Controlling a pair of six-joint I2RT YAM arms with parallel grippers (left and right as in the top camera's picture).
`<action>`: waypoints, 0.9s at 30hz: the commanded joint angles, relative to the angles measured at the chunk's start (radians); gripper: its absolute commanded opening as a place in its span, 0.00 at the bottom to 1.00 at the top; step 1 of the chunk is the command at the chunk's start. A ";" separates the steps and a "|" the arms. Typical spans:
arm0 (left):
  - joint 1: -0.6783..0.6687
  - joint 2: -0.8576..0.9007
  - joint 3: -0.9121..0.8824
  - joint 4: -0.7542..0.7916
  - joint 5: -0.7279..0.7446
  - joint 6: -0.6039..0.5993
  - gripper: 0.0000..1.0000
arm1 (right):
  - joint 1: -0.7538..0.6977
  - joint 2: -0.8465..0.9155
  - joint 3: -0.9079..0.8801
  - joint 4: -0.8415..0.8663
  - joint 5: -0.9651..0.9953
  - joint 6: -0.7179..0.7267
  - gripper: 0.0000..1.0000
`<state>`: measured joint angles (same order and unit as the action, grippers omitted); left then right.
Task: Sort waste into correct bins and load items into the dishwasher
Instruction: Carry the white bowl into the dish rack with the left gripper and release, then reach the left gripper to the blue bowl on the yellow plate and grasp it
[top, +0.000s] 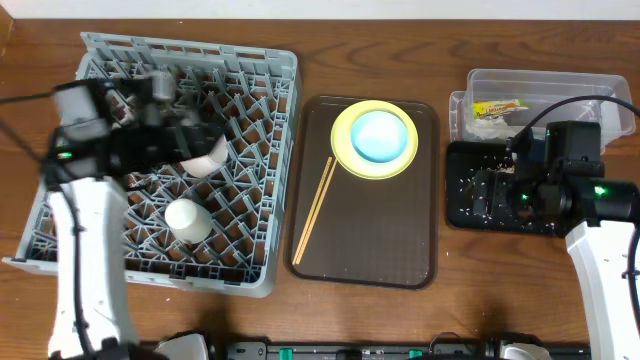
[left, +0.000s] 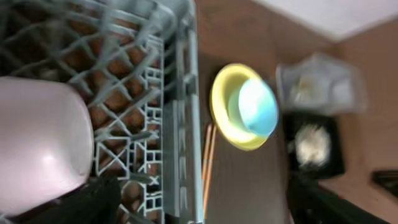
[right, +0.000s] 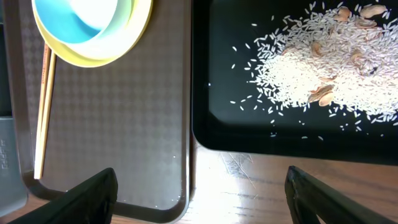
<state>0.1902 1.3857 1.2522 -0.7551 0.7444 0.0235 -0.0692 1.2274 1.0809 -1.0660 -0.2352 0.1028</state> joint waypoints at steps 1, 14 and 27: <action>-0.172 -0.018 0.011 0.014 -0.254 -0.002 0.88 | -0.006 -0.008 0.016 -0.001 -0.001 0.008 0.84; -0.637 0.199 0.220 0.139 -0.566 -0.024 0.91 | -0.006 -0.008 0.016 -0.015 0.000 0.008 0.84; -0.839 0.562 0.220 0.356 -0.566 -0.012 0.96 | -0.006 -0.008 0.016 -0.020 0.000 0.008 0.84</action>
<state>-0.6224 1.8858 1.4647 -0.4282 0.1947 0.0010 -0.0692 1.2274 1.0813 -1.0843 -0.2348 0.1028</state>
